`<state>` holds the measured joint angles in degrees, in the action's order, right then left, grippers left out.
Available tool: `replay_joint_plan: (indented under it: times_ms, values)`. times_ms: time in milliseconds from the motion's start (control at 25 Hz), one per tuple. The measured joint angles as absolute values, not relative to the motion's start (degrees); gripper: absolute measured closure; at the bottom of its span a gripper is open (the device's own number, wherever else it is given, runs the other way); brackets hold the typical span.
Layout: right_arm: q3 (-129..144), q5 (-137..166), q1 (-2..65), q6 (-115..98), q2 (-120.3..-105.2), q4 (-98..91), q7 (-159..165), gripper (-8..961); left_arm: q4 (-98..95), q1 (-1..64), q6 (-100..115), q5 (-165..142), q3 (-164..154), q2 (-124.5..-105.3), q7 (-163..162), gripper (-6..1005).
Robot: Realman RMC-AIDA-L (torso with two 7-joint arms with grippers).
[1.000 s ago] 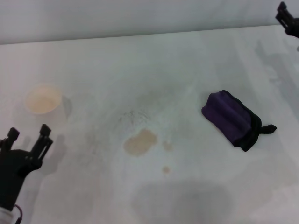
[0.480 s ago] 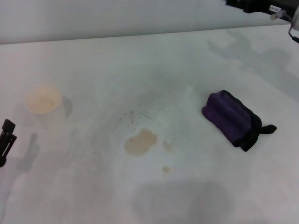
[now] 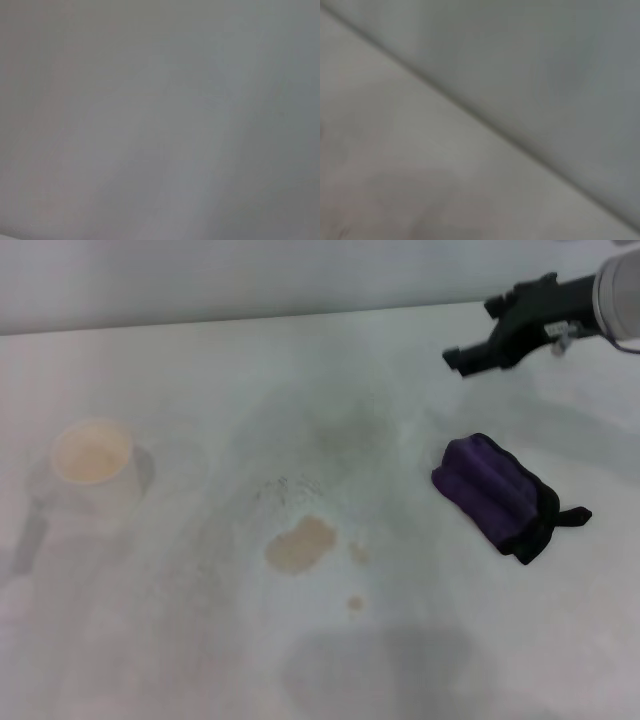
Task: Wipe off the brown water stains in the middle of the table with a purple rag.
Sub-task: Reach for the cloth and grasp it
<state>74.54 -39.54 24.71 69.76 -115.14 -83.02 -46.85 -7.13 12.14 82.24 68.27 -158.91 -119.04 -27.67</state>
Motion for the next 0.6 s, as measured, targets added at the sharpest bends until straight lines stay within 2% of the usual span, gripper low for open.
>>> replay_joint_plan:
  times_ms: [320, 600]
  values:
    - [84.7, -32.7, 20.1, 75.0, -115.34, -90.0, -38.8, 84, -6.3, 12.5, 82.0, 73.7, -158.6, -119.10, -27.6, 117]
    - [86.7, -31.7, 20.8, 73.9, -115.33, -80.7, -38.2, 84, -6.6, 13.8, 80.9, 73.7, -158.6, -119.25, -27.6, 118]
